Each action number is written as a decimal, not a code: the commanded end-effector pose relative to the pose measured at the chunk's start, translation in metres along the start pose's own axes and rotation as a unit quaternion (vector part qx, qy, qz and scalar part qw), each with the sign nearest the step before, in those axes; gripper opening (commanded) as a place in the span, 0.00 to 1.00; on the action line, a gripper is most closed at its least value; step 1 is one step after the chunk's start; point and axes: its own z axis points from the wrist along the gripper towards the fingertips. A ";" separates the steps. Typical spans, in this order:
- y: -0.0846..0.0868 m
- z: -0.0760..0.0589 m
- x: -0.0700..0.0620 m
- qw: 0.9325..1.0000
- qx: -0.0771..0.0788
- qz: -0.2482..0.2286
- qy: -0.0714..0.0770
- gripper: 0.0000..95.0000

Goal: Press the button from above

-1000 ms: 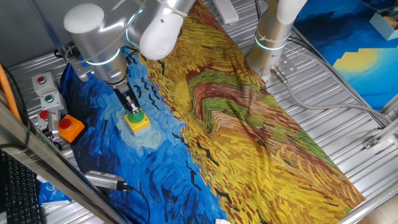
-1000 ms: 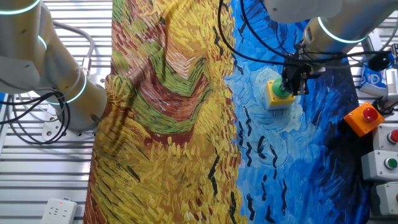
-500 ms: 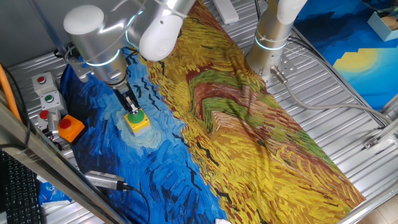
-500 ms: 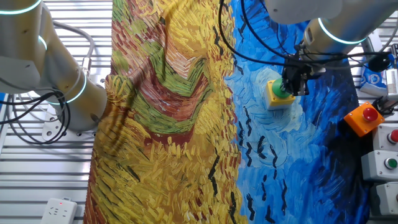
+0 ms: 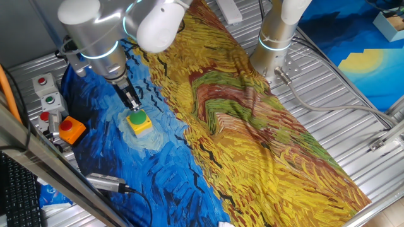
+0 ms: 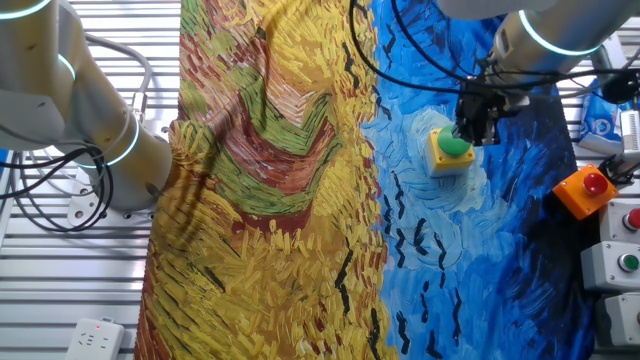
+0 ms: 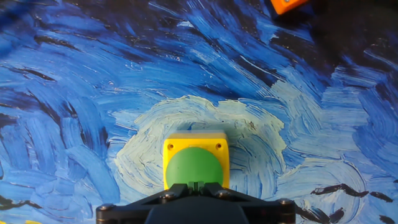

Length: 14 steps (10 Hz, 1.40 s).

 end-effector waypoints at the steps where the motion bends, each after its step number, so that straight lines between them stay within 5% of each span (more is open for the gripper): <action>1: 0.000 -0.002 -0.001 1.000 -0.002 0.001 0.002 0.00; 14: 0.000 -0.002 0.000 1.000 -0.001 0.000 -0.003 0.00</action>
